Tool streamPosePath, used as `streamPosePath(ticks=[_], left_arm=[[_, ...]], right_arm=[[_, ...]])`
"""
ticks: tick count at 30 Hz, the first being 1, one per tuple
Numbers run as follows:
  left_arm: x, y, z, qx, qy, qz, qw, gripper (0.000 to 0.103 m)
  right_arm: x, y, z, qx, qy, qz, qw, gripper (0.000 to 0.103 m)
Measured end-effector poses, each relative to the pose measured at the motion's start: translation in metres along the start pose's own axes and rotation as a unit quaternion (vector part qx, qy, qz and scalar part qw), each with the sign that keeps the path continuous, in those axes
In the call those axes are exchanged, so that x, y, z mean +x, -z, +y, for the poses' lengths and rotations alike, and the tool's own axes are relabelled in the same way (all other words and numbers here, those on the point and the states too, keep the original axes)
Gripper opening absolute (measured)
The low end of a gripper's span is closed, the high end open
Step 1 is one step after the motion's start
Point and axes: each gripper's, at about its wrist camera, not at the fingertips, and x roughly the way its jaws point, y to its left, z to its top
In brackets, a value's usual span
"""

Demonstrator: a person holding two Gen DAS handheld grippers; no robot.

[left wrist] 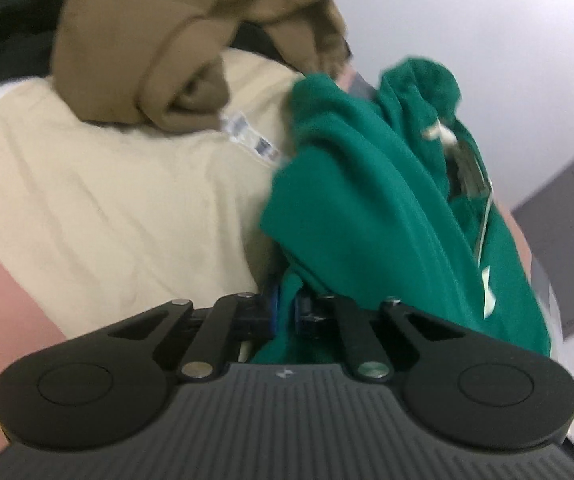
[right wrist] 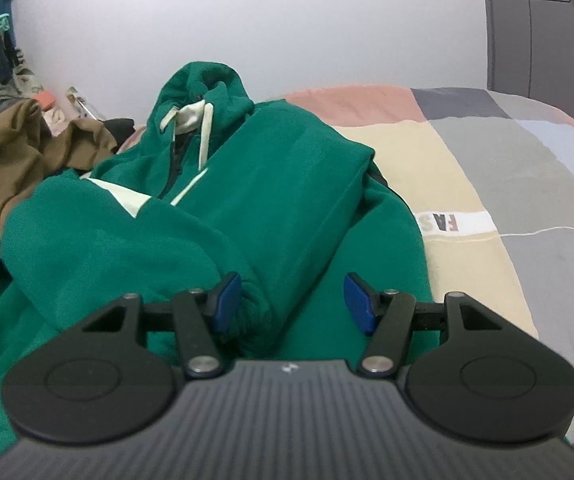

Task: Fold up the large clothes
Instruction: 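Grasp the hoodie side with the left tool and fold it toward the zipper, then open the left tool and release the folded hoodie side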

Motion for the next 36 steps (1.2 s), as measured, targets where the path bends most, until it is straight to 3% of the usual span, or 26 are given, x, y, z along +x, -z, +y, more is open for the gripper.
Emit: streamPosePath(ticks=[4, 10, 21, 24, 26, 28, 30, 36], left_arm=[[-0.010, -0.016, 0.002, -0.006, -0.013, -0.032, 0.9994, 0.006], [-0.006, -0.021, 0.014, -0.006, -0.040, -0.025, 0.9989, 0.006], [-0.009, -0.012, -0.005, 0.050, -0.083, -0.023, 0.9950, 0.009], [-0.020, -0.011, -0.010, 0.058, -0.101, -0.026, 0.9929, 0.026], [-0.028, -0.010, -0.012, 0.066, -0.109, -0.035, 0.9912, 0.043], [-0.036, -0.007, -0.022, 0.103, -0.129, -0.057, 0.9846, 0.052], [-0.044, -0.004, -0.031, 0.123, -0.127, -0.074, 0.9814, 0.055], [-0.059, 0.012, -0.061, 0.166, -0.066, -0.098, 0.9790, 0.056]], right_arm=[[-0.002, -0.004, 0.002, 0.006, -0.021, -0.013, 1.000, 0.060], [-0.009, -0.006, 0.018, -0.023, -0.068, -0.035, 0.997, 0.060], [0.011, 0.005, 0.026, -0.046, -0.082, 0.015, 0.995, 0.060], [0.011, 0.004, 0.025, -0.038, -0.086, 0.017, 0.995, 0.060], [0.009, 0.003, 0.025, -0.036, -0.087, 0.015, 0.995, 0.060], [0.005, 0.003, 0.025, -0.037, -0.085, 0.010, 0.996, 0.061], [0.000, 0.002, 0.025, -0.031, -0.088, 0.001, 0.996, 0.060], [-0.011, -0.002, 0.032, -0.043, -0.102, -0.034, 0.993, 0.058]])
